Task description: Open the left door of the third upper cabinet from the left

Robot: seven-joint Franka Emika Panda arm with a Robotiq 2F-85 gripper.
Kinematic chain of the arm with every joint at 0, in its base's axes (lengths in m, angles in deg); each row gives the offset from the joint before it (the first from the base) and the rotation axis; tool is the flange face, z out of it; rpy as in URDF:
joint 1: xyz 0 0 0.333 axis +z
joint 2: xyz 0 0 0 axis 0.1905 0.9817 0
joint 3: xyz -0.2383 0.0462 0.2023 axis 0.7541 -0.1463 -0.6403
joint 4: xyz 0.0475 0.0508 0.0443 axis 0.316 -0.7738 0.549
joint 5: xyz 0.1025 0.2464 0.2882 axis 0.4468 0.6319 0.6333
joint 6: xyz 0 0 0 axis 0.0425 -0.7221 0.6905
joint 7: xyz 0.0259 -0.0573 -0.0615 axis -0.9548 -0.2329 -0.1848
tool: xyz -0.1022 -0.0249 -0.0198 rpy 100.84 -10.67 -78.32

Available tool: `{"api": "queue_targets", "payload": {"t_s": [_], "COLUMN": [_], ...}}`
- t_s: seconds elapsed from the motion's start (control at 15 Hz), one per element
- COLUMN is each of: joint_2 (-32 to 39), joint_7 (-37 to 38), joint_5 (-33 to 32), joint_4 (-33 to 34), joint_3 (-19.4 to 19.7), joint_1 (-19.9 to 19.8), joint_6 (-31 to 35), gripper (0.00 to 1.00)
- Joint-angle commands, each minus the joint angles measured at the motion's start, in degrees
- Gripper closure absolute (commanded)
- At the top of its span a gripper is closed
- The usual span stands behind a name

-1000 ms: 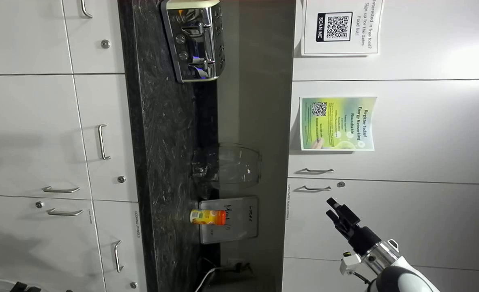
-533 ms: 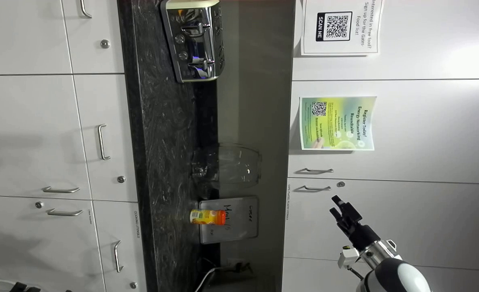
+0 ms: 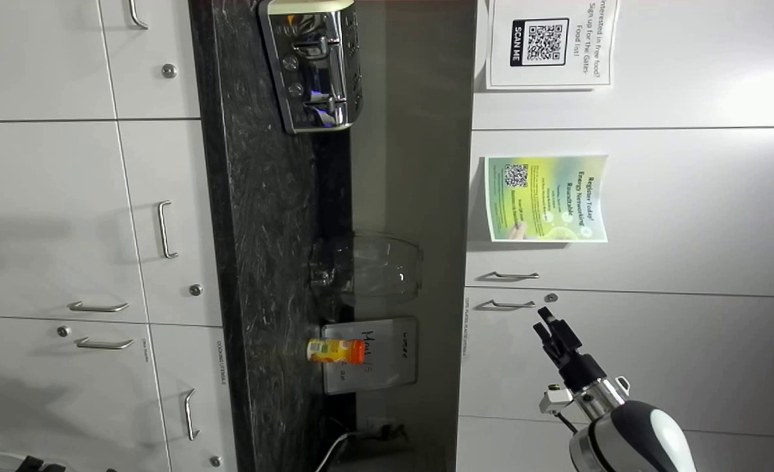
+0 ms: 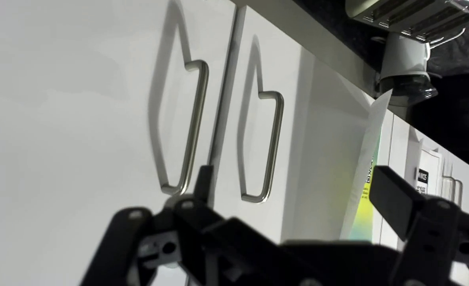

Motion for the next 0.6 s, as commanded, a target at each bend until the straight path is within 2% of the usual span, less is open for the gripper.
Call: {"api": "queue_targets", "payload": {"t_s": [0.0, 0.53], "joint_2": [3.2, 5.8], "joint_7": [-4.0, -7.7], "joint_5": [2.4, 2.6], "joint_4": [5.0, 8.1], "joint_3": [5.5, 15.3], "joint_1": [6.6, 18.6], "joint_6": [-2.2, -1.6], "gripper": [0.0, 0.0]}}
